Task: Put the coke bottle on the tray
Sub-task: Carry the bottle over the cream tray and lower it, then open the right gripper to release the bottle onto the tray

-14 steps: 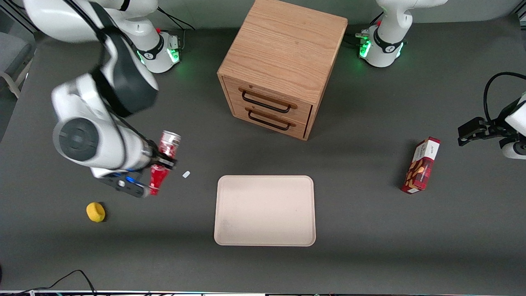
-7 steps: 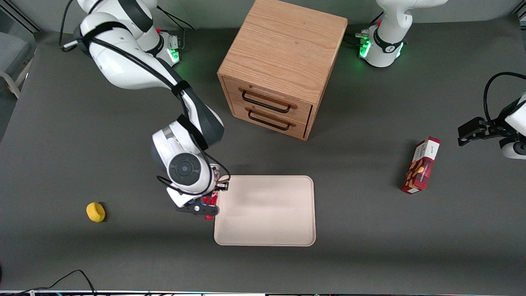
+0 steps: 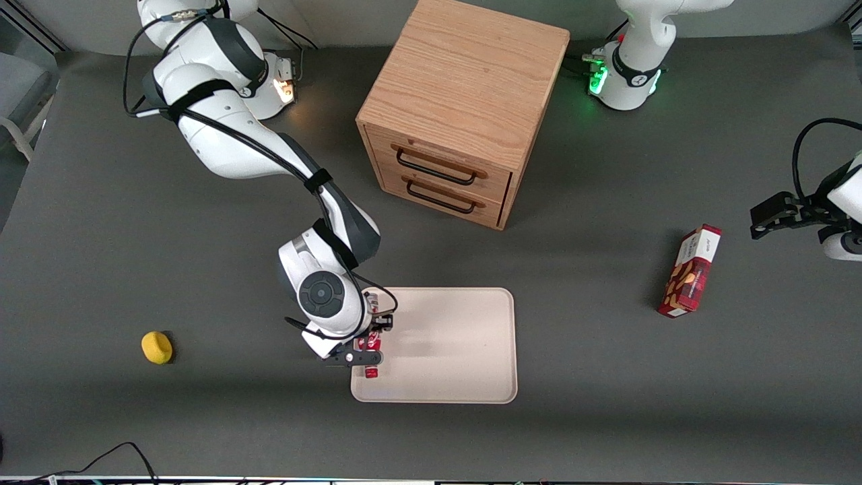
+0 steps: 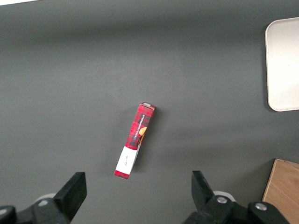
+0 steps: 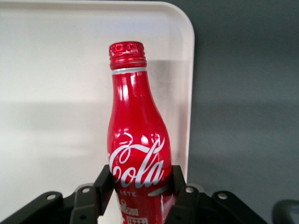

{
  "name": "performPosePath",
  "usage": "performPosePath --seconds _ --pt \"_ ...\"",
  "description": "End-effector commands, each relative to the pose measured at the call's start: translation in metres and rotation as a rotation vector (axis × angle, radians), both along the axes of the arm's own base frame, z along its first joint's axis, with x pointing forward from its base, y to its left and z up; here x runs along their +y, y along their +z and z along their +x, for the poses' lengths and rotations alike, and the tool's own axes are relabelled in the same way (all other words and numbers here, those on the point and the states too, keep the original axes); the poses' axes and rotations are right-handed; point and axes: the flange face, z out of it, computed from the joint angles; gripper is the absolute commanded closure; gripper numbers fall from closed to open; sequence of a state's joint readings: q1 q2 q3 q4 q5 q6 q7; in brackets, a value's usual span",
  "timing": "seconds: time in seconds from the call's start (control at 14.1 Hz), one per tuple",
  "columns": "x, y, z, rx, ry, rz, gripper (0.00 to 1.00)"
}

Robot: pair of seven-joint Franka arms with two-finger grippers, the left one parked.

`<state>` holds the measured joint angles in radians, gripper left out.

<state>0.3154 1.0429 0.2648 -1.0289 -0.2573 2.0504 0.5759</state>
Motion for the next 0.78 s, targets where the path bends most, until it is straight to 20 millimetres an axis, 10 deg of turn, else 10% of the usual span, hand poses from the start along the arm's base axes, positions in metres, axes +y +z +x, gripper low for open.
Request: performPosePath --seconds 0.0,0.5,0.57,0.71 --pt "0.006 0.01 0.008 -0.048 0.016 0.0 1.0" --pt "-0.002 -0.004 0.014 -0.072 -0.059 0.005 1.0" --pt "-0.003 -0.004 0.014 -0.07 -0.083 0.007 0.85" --pt "-0.004 -0.005 0.015 -0.074 -0.098 0.003 0.0"
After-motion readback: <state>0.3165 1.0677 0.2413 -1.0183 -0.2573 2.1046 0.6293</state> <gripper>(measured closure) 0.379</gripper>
